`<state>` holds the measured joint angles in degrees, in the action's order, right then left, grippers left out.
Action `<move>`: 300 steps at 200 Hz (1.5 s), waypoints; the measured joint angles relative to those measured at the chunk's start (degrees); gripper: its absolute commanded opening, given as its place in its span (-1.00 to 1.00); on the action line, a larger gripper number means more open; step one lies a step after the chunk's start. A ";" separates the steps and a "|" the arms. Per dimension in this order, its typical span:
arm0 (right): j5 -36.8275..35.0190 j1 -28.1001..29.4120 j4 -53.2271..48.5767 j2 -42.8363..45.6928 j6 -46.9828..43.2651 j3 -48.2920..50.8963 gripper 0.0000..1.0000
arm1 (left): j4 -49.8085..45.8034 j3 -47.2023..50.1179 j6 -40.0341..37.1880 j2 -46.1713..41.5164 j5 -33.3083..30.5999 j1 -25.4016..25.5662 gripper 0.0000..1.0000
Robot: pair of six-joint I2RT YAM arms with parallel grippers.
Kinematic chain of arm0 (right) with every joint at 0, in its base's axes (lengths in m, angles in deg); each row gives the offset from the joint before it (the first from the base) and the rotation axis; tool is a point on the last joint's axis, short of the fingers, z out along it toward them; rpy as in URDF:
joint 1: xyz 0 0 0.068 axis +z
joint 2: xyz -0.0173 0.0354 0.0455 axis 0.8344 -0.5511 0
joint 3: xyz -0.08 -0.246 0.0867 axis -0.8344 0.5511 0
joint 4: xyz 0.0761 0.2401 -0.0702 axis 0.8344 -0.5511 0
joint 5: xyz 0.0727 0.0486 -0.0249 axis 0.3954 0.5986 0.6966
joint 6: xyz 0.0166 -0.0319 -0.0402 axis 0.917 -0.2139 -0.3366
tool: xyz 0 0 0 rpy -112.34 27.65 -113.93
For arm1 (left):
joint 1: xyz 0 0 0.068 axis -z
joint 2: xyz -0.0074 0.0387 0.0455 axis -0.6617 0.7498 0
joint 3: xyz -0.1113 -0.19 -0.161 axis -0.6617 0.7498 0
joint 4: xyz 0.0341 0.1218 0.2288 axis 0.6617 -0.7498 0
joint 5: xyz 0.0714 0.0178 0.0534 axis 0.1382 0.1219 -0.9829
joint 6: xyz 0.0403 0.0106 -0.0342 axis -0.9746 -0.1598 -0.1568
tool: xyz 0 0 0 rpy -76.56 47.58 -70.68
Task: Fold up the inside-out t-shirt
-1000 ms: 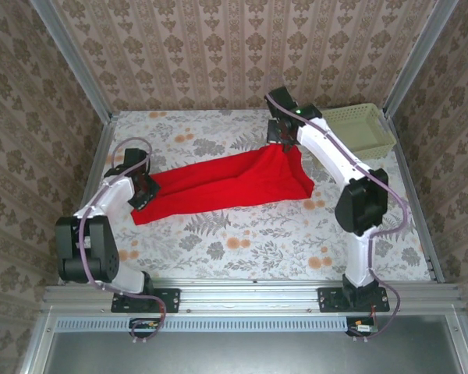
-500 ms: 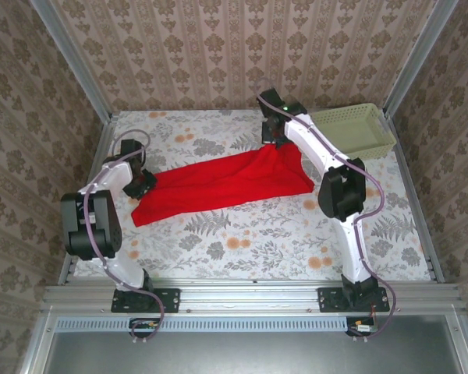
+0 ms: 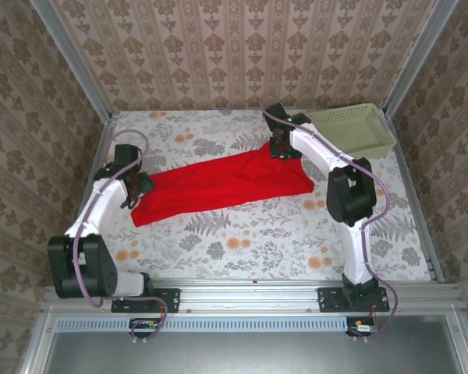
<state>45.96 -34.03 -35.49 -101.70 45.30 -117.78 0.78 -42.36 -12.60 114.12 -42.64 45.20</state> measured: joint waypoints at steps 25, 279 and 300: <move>1.68 2.03 4.15 6.82 0.09 7.89 0.03 | 0.22 3.98 0.02 -1.36 1.11 5.31 0.36; -1.09 -9.99 13.84 19.80 4.81 34.84 -1.00 | 5.92 -0.04 -4.52 12.70 4.79 -4.98 -0.47; -1.55 -10.93 14.47 20.11 4.83 35.60 -1.00 | 6.16 0.87 -4.85 10.69 4.98 -4.13 -0.17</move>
<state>44.41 -44.96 -21.02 -81.59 50.13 -82.17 6.95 -41.48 -17.45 124.81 -37.66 41.07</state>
